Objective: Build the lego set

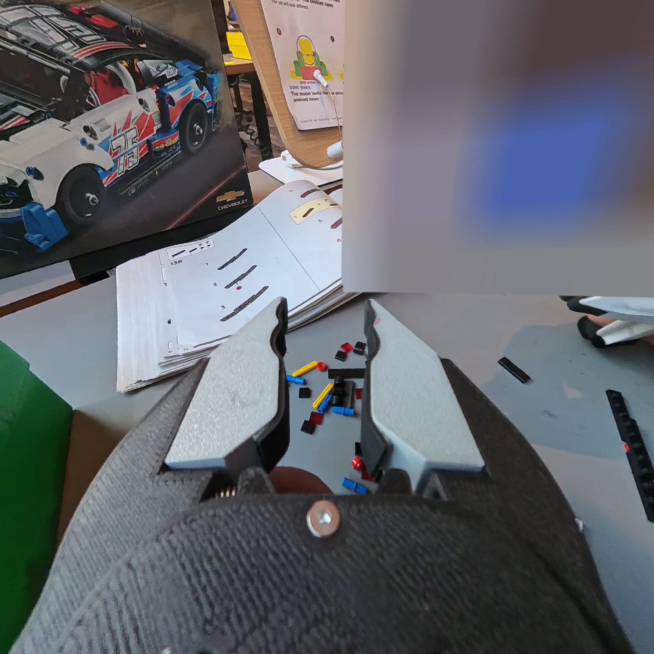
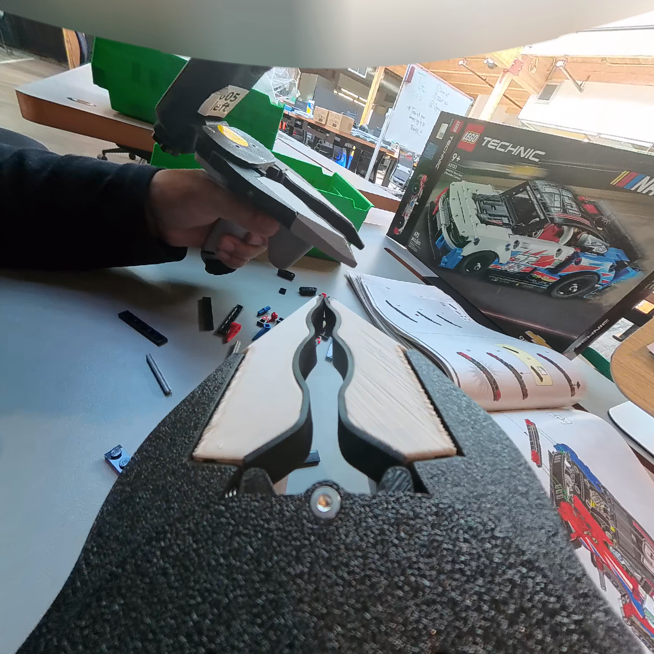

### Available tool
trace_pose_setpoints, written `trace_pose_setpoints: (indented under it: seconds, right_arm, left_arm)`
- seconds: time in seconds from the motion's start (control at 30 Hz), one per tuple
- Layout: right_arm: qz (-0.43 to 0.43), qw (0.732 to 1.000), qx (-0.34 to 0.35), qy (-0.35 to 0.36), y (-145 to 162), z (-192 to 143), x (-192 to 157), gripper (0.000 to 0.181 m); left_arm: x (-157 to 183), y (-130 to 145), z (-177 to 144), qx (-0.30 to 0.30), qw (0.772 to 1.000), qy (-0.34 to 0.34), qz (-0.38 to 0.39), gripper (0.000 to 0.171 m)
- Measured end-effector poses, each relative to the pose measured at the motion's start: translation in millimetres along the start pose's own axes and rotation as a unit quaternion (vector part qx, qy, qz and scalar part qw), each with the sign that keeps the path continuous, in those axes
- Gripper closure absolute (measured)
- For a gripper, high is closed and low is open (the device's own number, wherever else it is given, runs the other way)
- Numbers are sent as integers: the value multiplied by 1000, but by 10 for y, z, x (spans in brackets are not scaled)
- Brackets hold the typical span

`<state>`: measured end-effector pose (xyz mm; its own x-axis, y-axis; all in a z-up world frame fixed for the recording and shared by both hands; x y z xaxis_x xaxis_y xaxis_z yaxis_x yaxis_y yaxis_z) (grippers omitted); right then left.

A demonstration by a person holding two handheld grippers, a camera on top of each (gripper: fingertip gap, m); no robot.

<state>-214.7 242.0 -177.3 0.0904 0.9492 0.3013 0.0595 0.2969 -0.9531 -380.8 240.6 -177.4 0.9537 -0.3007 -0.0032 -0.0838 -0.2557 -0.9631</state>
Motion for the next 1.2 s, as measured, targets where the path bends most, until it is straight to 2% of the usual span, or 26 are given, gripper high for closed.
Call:
trace_pose_setpoints:
  seconds: [0.53,0.67,0.73,0.83,0.9,0.97,1.1,1.2]
  right_arm:
    - [22,999,-22,-16,70,88,4,181]
    - [18,999,-32,-20,77,100,-22,181]
    - [19,999,-34,-27,63,85,-60,181]
    - [19,998,-35,-47,39,66,-158,181]
    - [7,998,-39,-55,40,69,-215,181]
    - [-4,997,-41,-58,43,70,-250,181]
    - [2,997,-43,-64,36,48,-275,181]
    - [7,997,-47,-65,41,29,-275,181]
  left_arm:
    - [18,71,41,-24,999,-9,29,131]
    - [39,-2,118,-31,999,-9,22,130]
    - [105,-168,211,-39,999,26,15,128]
    - [89,-509,471,-58,995,46,62,127]
    - [40,-731,754,-70,993,58,79,128]
    - [-29,-837,1123,-96,990,81,68,131]
    - [-163,-660,1850,-183,975,121,30,131]
    - [-347,-326,2110,-243,963,84,80,144]
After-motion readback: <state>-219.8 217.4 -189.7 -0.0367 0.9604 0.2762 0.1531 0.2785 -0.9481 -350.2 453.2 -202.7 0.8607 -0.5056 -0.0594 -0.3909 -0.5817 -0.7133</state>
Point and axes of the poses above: each gripper's, where its closed fingertips meet, z out along the fingers, y out of its underside, x = y × z across the jaws, the point moved 5 cm from there along -z, back along the fingers, and after that the axes turned 4 degrees about y, right-handed, at the moved point
